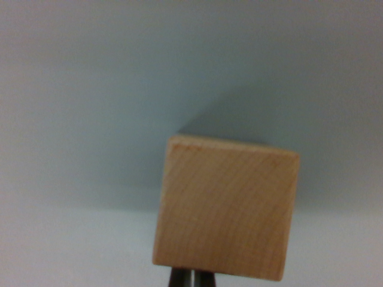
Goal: Push wooden cube
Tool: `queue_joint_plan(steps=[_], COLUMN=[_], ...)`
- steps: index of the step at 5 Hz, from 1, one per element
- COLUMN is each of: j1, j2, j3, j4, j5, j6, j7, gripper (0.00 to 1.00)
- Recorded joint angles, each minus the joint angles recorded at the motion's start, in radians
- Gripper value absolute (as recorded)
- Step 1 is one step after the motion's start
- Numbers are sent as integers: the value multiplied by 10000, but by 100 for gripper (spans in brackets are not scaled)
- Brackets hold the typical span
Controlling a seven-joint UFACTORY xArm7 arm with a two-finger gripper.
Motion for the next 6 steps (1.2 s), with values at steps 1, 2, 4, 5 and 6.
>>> queue_joint_plan(steps=[1,2,4,5,6], j1=[0,-20,-36,-36,-51], j2=[0,285,524,524,730], j3=[0,-63,-116,-116,-161], j4=[0,417,766,766,1069], j5=[0,-60,-110,-110,-153], j6=[0,136,251,251,350], j7=[0,-50,-92,-92,-128], gripper=[100,100,100,100,100])
